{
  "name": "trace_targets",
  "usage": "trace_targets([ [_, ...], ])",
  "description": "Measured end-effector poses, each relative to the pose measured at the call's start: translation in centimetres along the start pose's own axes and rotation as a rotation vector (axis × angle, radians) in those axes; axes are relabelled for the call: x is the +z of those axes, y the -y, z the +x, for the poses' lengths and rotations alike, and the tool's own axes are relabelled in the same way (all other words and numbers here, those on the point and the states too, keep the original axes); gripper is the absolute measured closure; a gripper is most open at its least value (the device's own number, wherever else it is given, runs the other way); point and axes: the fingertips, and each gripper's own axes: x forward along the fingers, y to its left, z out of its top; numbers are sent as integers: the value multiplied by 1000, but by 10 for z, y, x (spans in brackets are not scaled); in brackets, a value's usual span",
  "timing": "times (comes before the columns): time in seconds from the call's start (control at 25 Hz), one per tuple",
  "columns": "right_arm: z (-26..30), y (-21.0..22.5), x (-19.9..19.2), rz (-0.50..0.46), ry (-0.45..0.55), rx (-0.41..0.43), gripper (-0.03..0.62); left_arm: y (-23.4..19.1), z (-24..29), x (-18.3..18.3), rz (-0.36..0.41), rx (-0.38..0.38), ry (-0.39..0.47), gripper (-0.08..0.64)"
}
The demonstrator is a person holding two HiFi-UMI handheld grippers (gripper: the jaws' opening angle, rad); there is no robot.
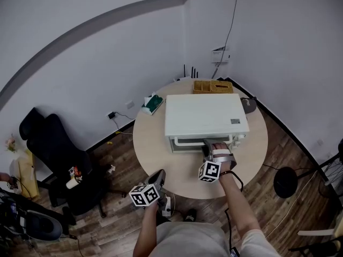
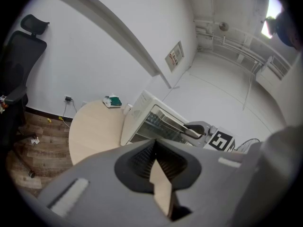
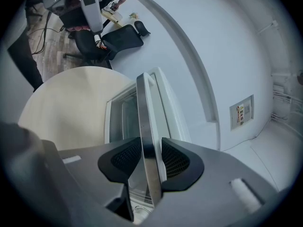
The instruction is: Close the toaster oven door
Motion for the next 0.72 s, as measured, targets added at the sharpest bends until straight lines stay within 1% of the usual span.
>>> trace_targets([
  [0.2, 2, -1, 0, -12, -17, 18, 471, 2, -1, 0, 2, 1, 3, 502],
  [0.36, -3, -3, 1, 53, -13, 23, 458, 8, -1, -2, 22, -1, -2, 502],
  [0.44, -10, -2, 5, 101, -3, 12, 451, 9, -2, -1, 42, 2, -3, 502],
  [0.52, -17, -2, 8, 170, 5, 8, 449, 9, -1, -1, 89, 17, -11, 502],
  [0.6, -25, -3, 10, 262, 14, 11, 449, 13, 1, -3, 138, 24, -24, 502],
  [0.72, -38, -9, 15, 402, 33, 24, 449, 21, 5, -3, 150, 9, -26, 502],
])
